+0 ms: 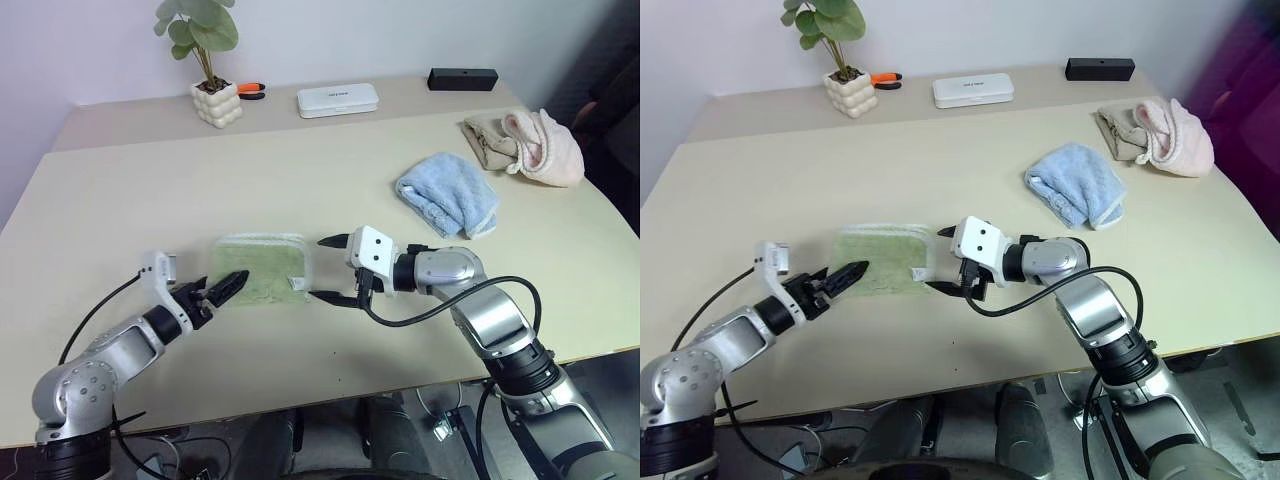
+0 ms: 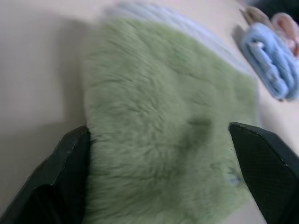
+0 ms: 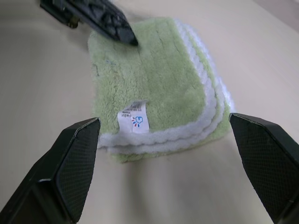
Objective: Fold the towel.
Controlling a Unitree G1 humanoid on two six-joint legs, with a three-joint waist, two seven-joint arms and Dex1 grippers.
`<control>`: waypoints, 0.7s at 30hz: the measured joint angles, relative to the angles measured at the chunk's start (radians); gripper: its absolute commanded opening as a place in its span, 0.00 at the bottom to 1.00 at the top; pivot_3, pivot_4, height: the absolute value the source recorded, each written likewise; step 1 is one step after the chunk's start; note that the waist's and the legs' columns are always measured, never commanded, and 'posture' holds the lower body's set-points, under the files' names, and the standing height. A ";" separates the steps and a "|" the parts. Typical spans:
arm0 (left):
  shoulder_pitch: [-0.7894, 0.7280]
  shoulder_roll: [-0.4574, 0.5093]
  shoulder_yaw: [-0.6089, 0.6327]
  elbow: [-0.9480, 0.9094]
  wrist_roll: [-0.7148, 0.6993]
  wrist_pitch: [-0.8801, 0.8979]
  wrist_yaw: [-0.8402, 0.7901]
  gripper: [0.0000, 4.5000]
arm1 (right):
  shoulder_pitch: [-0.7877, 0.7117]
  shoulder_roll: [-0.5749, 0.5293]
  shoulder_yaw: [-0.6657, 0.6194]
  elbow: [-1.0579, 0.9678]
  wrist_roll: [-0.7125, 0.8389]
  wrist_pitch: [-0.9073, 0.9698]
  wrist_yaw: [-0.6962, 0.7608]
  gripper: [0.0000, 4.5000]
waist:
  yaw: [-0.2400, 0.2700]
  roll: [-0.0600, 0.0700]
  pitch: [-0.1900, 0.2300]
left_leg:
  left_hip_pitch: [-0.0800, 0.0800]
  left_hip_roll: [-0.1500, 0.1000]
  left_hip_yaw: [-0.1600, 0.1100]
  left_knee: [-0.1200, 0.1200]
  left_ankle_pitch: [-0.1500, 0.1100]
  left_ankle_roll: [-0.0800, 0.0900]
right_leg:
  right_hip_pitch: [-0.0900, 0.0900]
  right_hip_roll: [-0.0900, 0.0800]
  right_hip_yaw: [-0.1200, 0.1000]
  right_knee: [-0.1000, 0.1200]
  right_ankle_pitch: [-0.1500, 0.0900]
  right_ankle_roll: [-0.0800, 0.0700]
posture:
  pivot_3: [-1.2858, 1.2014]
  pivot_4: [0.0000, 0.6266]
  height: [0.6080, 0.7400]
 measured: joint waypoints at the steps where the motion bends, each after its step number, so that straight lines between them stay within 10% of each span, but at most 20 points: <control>1: 0.000 -0.008 -0.010 0.001 0.000 0.000 0.002 0.60 | 0.001 0.000 0.000 -0.001 -0.003 -0.001 -0.004 1.00 | 0.000 0.000 0.000 | 0.000 0.000 0.000 0.000 0.000 0.000 | 0.000 0.000 0.000 0.000 0.000 0.000 | 0.52 0.24 1.00; 7: -0.031 -0.098 0.007 0.025 0.000 -0.061 0.044 0.01 | 0.021 -0.001 0.004 -0.020 -0.014 -0.003 -0.020 1.00 | 0.004 0.000 0.000 | 0.000 0.000 0.000 0.001 0.000 0.000 | 0.000 0.000 0.000 0.000 0.000 0.000 | 0.52 0.24 1.00; 21: -0.263 -0.116 0.578 0.297 0.090 -0.589 0.564 0.01 | 0.023 -0.003 0.010 -0.019 -0.020 -0.022 -0.028 1.00 | 0.002 -0.003 -0.001 | -0.001 0.000 0.000 0.000 0.003 -0.006 | -0.001 0.000 0.000 -0.002 0.000 0.000 | 0.52 0.24 1.00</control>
